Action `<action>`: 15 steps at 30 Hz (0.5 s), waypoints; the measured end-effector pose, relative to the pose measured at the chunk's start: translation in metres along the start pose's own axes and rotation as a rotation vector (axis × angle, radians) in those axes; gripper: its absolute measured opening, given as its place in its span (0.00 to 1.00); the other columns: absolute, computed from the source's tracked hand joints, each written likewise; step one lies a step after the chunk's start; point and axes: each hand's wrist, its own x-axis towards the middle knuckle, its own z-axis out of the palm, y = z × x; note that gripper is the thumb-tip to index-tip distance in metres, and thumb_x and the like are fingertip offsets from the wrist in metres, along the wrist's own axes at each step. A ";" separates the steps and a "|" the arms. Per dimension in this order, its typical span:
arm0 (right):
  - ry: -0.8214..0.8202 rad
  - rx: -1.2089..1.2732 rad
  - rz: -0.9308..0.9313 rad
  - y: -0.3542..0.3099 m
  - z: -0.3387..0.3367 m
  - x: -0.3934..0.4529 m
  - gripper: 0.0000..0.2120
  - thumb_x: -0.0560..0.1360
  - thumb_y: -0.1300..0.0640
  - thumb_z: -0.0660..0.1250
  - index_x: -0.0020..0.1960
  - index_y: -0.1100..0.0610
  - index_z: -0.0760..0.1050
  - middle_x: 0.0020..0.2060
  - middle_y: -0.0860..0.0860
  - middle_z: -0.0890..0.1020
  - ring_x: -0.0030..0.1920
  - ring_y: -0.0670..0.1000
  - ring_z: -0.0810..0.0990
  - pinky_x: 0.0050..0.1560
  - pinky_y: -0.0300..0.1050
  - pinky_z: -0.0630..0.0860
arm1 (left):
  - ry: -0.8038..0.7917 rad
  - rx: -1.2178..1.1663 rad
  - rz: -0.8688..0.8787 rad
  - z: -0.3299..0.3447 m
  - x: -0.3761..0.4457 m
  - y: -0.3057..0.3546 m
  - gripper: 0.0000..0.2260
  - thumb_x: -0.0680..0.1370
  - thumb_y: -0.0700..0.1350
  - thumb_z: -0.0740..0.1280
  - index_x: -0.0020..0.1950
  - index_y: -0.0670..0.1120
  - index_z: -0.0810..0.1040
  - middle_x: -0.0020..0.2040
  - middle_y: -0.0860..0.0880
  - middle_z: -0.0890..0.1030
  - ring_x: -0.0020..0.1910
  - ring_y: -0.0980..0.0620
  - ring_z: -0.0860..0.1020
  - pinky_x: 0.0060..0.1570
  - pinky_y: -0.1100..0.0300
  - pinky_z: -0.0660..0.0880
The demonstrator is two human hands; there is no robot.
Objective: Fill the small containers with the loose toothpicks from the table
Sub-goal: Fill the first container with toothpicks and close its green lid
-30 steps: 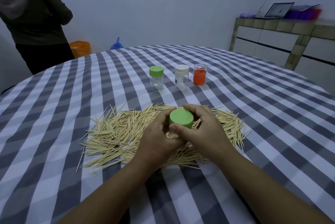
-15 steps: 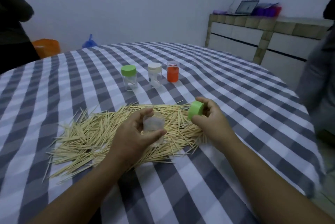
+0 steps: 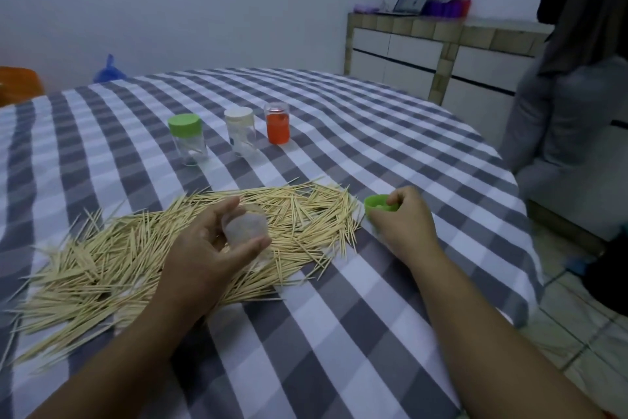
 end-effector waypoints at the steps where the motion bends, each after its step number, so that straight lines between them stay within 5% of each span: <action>1: -0.002 -0.053 -0.015 0.000 0.001 0.000 0.08 0.71 0.60 0.67 0.44 0.56 0.68 0.51 0.52 0.73 0.43 0.50 0.71 0.33 0.37 0.64 | -0.001 0.000 0.000 0.000 0.000 -0.001 0.36 0.62 0.49 0.74 0.69 0.48 0.70 0.53 0.58 0.78 0.48 0.71 0.78 0.43 0.73 0.77; 7: -0.037 -0.165 -0.097 -0.002 0.000 -0.004 0.08 0.72 0.57 0.71 0.48 0.55 0.73 0.56 0.49 0.68 0.49 0.48 0.70 0.46 0.38 0.64 | 0.002 -0.005 -0.015 -0.002 0.001 -0.002 0.38 0.61 0.50 0.75 0.70 0.47 0.69 0.56 0.56 0.79 0.50 0.69 0.78 0.46 0.71 0.77; 10: 0.023 -0.306 -0.295 -0.013 0.000 -0.008 0.08 0.74 0.59 0.68 0.53 0.56 0.78 0.66 0.51 0.69 0.65 0.51 0.66 0.63 0.45 0.65 | 0.016 -0.009 -0.019 -0.003 0.000 0.000 0.37 0.61 0.50 0.75 0.69 0.46 0.70 0.53 0.58 0.78 0.48 0.67 0.79 0.42 0.73 0.76; 15: -0.451 -0.699 -0.683 -0.044 0.017 -0.016 0.19 0.77 0.59 0.64 0.68 0.52 0.72 0.68 0.48 0.71 0.68 0.48 0.66 0.68 0.42 0.61 | 0.031 0.026 -0.029 -0.008 -0.001 0.002 0.37 0.61 0.51 0.75 0.69 0.46 0.71 0.57 0.54 0.79 0.50 0.62 0.79 0.45 0.70 0.77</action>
